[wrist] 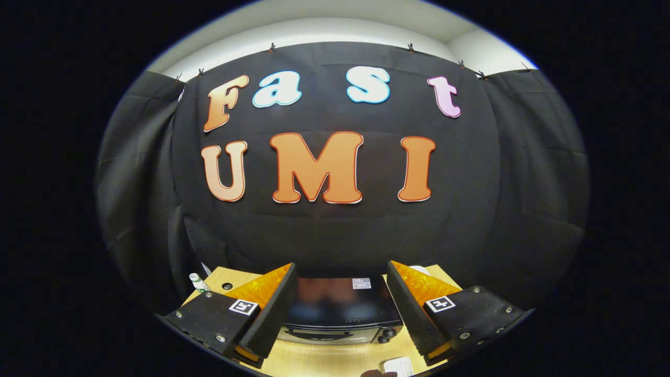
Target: Open the toaster oven, put the food inside, and close the toaster oven door.
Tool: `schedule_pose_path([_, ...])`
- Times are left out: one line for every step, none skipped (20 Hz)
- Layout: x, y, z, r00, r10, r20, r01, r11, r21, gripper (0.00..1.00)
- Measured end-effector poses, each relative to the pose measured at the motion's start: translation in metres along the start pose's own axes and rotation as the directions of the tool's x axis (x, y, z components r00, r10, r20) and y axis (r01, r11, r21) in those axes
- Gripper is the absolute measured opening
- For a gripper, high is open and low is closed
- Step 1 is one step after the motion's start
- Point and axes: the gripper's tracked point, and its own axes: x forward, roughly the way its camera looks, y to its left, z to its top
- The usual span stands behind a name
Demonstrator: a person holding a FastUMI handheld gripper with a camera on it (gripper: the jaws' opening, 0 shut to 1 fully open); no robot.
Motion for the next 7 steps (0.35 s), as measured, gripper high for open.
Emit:
schedule_pose_path([-0.0008, 0.0016, 0.0012, 1.000, 0.007, 0.006, -0.007, 1.000, 0.005, 1.00])
schedule_pose_path([-0.0015, 0.0019, 0.0023, 1.000, 0.011, 0.009, -0.011, 1.000, 0.007, 1.00])
schedule_pose_path([-0.0020, 0.0012, 0.0008, 1.000, 0.012, 0.009, -0.012, 1.000, 0.002, 1.00])
schedule_pose_path([-0.0011, -0.0002, -0.0005, 1.000, 0.008, 0.010, -0.008, 1.000, -0.004, 1.00])
schedule_pose_path([0.0001, -0.0014, -0.0012, 1.000, 0.005, 0.007, -0.005, 1.000, -0.009, 1.00])
schedule_pose_path([0.0000, -0.0010, -0.0027, 1.000, 0.006, 0.003, -0.006, 1.000, -0.010, 1.00])
schedule_pose_path([0.0002, -0.0004, -0.0036, 1.000, 0.008, 0.001, -0.008, 1.000, -0.008, 1.00])
